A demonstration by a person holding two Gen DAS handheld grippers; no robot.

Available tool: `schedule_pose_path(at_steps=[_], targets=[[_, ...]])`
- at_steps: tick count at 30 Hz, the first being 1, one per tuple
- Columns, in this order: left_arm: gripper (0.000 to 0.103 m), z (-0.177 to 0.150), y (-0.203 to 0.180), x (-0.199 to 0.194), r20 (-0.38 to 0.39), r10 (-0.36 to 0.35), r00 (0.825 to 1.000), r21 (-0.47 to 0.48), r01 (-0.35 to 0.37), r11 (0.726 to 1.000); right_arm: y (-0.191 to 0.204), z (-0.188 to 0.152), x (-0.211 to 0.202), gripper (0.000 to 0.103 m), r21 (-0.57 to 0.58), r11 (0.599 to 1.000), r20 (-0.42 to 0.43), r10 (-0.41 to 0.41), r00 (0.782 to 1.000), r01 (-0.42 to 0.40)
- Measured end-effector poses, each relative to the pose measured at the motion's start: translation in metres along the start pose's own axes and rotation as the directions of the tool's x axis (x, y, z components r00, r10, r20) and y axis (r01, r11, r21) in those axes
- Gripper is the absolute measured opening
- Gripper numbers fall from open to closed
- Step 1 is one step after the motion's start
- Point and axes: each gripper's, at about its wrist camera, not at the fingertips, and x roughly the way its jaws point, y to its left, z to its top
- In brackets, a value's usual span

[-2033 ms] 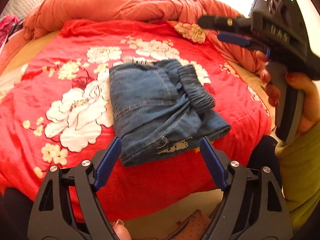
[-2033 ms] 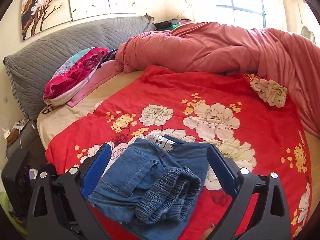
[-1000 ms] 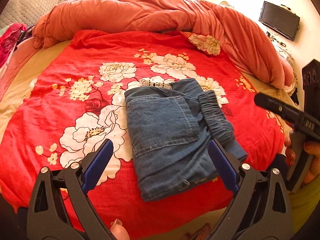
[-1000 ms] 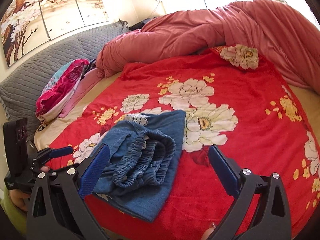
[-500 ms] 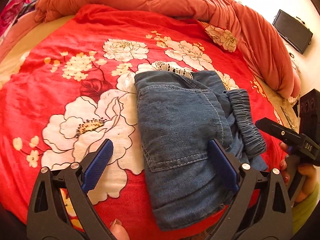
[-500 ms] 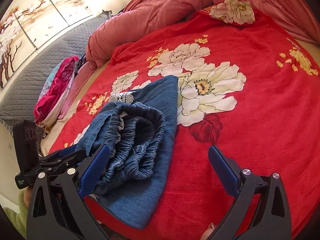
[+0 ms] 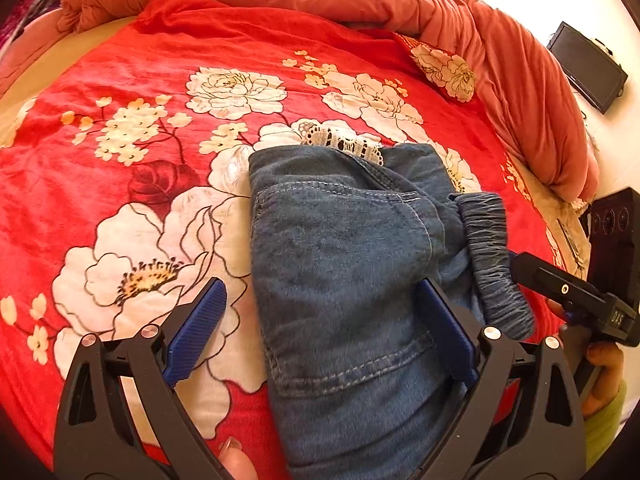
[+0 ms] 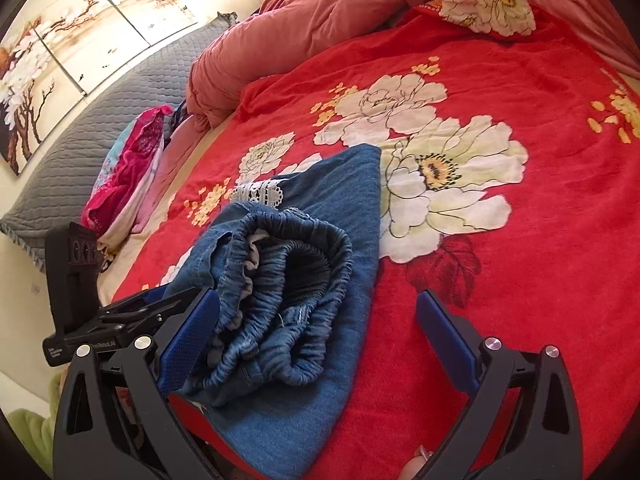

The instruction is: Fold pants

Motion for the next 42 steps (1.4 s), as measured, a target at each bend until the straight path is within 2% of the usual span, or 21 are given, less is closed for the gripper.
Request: schedule_pose_path(at_steps=[1,5,13,15,17,18,25,33,42], targets=[[0.089,0.000,-0.001,0.001,-0.002,0.001,1.000,0.003,0.000,1.000,-0.001,0.002,0.004,0.098,0.001,1.000,-0.011,0.008,1.000,-0.008],[0.076,-0.003,-0.007,0.005,-0.014,-0.014,1.000,0.030,0.014,0.999,0.001,0.005,0.018,0.098,-0.024,1.000,-0.052,0.011,0.999,-0.012],[0.075,-0.006,-0.010,0.011,-0.015,-0.031,0.999,0.036,0.032,0.999,0.009,0.013,0.045,0.096,-0.089,0.996,-0.097,0.019,0.995,-0.028],[0.073,-0.006,-0.008,0.011,-0.006,-0.041,0.999,0.022,0.041,0.999,0.010,0.011,0.048,0.092,-0.101,0.995,-0.089,0.015,0.996,-0.024],[0.071,-0.007,-0.008,0.011,0.009,-0.043,0.999,0.007,0.043,0.999,0.010,0.011,0.047,0.081,-0.107,0.994,-0.071,0.011,0.997,-0.018],[0.068,-0.008,-0.009,0.011,0.014,-0.041,0.999,0.007,0.041,0.999,0.010,0.010,0.046,0.071,-0.104,0.994,-0.066,0.019,0.998,-0.026],[0.047,-0.008,-0.017,0.005,0.037,-0.050,0.998,0.010,0.050,0.999,0.020,0.007,0.038,0.053,-0.155,0.988,-0.003,0.021,1.000,-0.021],[0.038,-0.004,-0.021,-0.010,0.067,-0.069,0.995,0.027,0.068,0.997,0.041,0.005,0.021,0.046,-0.256,0.967,0.082,0.012,0.997,0.009],[0.037,0.014,-0.026,-0.021,0.102,-0.063,0.993,0.074,0.055,0.996,0.060,0.022,0.010,0.046,-0.325,0.945,0.140,0.004,0.990,0.042]])
